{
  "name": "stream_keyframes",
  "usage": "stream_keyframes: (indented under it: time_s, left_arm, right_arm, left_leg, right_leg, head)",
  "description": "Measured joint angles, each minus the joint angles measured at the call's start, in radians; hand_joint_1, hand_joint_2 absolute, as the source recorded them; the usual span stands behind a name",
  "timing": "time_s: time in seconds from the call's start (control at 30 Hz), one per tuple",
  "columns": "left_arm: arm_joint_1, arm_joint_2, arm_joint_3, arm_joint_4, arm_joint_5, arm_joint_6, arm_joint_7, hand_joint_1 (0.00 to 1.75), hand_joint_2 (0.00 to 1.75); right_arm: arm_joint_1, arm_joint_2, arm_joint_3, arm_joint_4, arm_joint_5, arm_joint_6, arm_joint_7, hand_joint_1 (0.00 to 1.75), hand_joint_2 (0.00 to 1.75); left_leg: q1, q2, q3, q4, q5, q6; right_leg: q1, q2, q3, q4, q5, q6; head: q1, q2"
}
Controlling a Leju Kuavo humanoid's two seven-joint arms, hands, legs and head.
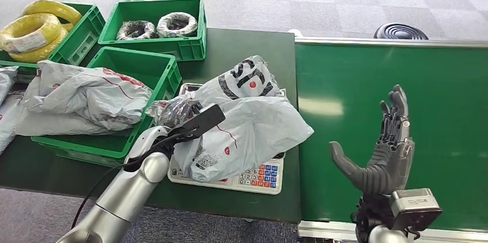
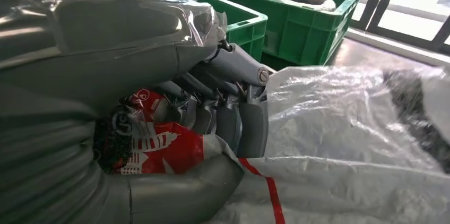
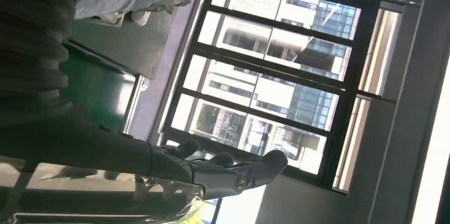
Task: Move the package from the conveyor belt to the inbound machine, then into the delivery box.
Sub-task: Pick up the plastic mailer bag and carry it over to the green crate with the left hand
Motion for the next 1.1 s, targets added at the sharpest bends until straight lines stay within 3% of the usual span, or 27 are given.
stream_keyframes:
  time_s: [0.2, 0.33, 0.63, 0.87, 1.1]
  left_arm:
    - [-0.064, -0.011, -0.003, 0.141, -0.041, 0.079, -0.025, 1.75, 1.75]
    - [-0.073, -0.016, 0.034, 0.132, -0.002, 0.103, -0.043, 1.75, 1.75]
    - [-0.073, 0.002, 0.158, -0.133, 0.070, 0.047, 0.001, 1.75, 1.75]
    - [-0.075, 0.014, 0.202, -0.259, 0.096, 0.068, 0.000, 1.75, 1.75]
    - [-0.183, 0.065, 0.267, -0.427, 0.173, 0.066, 0.036, 1.75, 1.75]
  right_arm:
    - [-0.056, 0.022, 0.056, 0.009, -0.012, 0.018, 0.016, 0.00, 1.75]
    - [-0.069, 0.050, 0.060, 0.011, 0.007, 0.047, 0.033, 0.00, 1.75]
    - [-0.073, 0.106, 0.042, 0.015, 0.045, 0.109, 0.069, 0.00, 1.75]
    - [-0.072, 0.119, 0.031, 0.018, 0.049, 0.116, 0.070, 0.00, 1.75]
    - [-0.070, 0.119, 0.010, 0.033, 0.049, 0.114, 0.070, 0.00, 1.75]
  left_leg:
    - [0.000, 0.000, 0.000, 0.000, 0.000, 0.000]
    - [0.000, -0.001, 0.000, 0.000, 0.000, 0.000]
    - [0.000, -0.001, -0.001, 0.000, 0.000, 0.000]
    - [0.000, 0.000, -0.001, 0.000, 0.000, 0.000]
    - [0.000, 0.000, -0.001, 0.000, 0.000, 0.000]
  right_leg:
    - [0.000, 0.000, 0.001, 0.000, 0.000, 0.000]
    - [0.000, 0.000, 0.000, 0.000, 0.000, 0.000]
    - [0.000, 0.000, -0.001, 0.000, 0.000, 0.000]
    - [0.000, 0.000, -0.001, 0.001, 0.000, 0.000]
    - [0.001, 0.000, -0.001, 0.001, 0.000, 0.000]
  head:
    - [0.000, 0.000]
    - [0.000, 0.000]
    - [0.000, 0.000]
    - [0.000, 0.000]
    - [0.000, 0.000]
